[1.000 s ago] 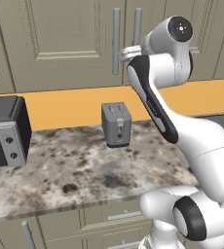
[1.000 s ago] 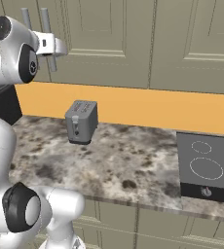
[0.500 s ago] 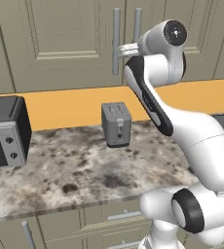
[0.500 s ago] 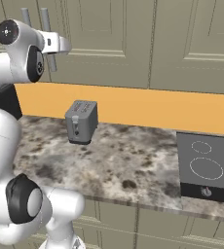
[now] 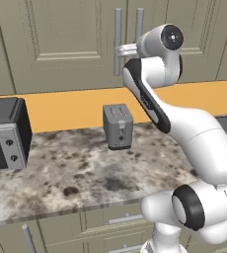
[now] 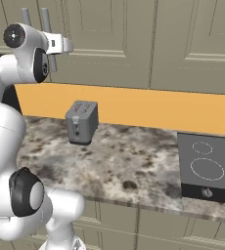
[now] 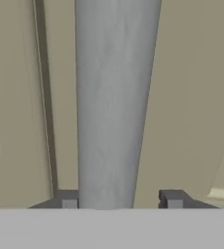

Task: Open the cabinet, pick the kettle from the cabinet, and place it in the sink.

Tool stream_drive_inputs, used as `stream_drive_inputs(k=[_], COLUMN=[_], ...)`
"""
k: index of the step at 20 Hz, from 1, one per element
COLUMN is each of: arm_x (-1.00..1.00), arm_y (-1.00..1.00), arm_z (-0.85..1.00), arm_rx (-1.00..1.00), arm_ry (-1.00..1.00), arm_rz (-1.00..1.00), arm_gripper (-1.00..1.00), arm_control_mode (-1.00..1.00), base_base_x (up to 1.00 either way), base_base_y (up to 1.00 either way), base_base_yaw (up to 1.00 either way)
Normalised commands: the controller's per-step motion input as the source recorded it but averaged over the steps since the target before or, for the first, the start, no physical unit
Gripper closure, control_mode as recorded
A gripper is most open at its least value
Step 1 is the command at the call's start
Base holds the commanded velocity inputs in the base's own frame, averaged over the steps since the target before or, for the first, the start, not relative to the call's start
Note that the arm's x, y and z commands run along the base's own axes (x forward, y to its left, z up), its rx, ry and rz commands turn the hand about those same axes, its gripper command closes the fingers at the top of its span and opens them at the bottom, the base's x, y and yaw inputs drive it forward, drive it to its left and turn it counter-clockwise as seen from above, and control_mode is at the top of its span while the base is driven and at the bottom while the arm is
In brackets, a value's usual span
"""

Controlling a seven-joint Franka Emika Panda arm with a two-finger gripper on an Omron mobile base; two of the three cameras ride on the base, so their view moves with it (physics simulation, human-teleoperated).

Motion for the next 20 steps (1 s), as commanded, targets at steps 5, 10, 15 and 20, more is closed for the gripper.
stream_drive_inputs(k=[5, 10, 15, 20], arm_x=[0.4, 0.33, 0.03, -0.13], arm_y=[0.07, 0.09, 0.18, 0.17], arm_z=[-0.01, -0.05, -0.11, -0.14], arm_rx=[0.0, 0.0, 0.03, 0.03], arm_ry=[0.0, 0.0, 0.02, 0.06], arm_rz=[-0.01, 0.0, 0.0, 0.0], arm_gripper=[1.0, 1.0, 1.0, 1.0], arm_control_mode=[-1.0, -1.0, -1.0, -1.0], base_base_x=[0.0, 0.0, 0.0, 0.0], base_base_y=[0.0, 0.0, 0.0, 0.0], base_base_yaw=[0.0, 0.0, 0.0, 0.0])
